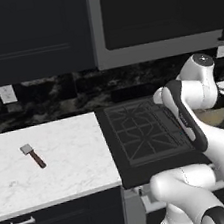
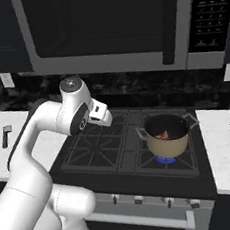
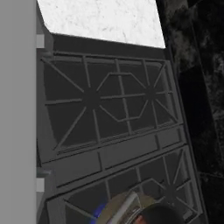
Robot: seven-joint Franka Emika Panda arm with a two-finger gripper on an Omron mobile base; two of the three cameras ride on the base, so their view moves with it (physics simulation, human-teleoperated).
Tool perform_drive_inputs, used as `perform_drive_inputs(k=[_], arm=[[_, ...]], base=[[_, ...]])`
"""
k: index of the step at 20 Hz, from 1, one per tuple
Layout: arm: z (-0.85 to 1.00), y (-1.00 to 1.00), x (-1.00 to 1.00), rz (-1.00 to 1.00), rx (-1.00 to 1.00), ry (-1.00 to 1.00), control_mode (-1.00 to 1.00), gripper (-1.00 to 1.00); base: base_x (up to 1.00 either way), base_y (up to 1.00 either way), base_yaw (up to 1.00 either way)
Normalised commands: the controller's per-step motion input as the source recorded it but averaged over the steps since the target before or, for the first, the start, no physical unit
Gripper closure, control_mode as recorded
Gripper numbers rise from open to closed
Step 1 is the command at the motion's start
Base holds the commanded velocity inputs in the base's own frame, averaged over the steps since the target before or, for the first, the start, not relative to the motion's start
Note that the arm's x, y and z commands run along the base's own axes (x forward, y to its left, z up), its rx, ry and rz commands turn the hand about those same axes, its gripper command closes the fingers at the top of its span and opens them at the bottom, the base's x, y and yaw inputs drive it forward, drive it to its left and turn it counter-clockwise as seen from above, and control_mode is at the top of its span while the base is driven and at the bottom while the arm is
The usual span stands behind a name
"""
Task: Put the potato and lime in the pot. Retrieve the spatula and lightly stir the vegetables in the pot.
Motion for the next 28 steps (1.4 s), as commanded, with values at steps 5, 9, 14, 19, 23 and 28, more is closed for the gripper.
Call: perform_drive_inputs(k=[5,9,14,19,23,28], arm=[[0.0,0.0,0.0,0.0,0.0,0.0,1.0,-1.0],[0.0,0.0,0.0,0.0,0.0,0.0,1.0,-1.0],[0.0,0.63,0.31,0.1,-0.11,0.06,-1.0,-1.0],[-0.22,0.09,0.31,0.77,-0.2,0.0,-1.0,-1.0],[-0.27,0.0,0.07,0.89,-0.26,0.0,-1.0,-1.0],[-0.36,0.0,0.03,0.86,-0.3,0.0,-1.0,-1.0]], base=[[0.0,1.0,0.0],[0.0,1.0,0.0],[0.0,0.2,0.0],[0.0,0.0,0.0],[0.0,0.0,0.0],[0.0,0.0,0.0]])
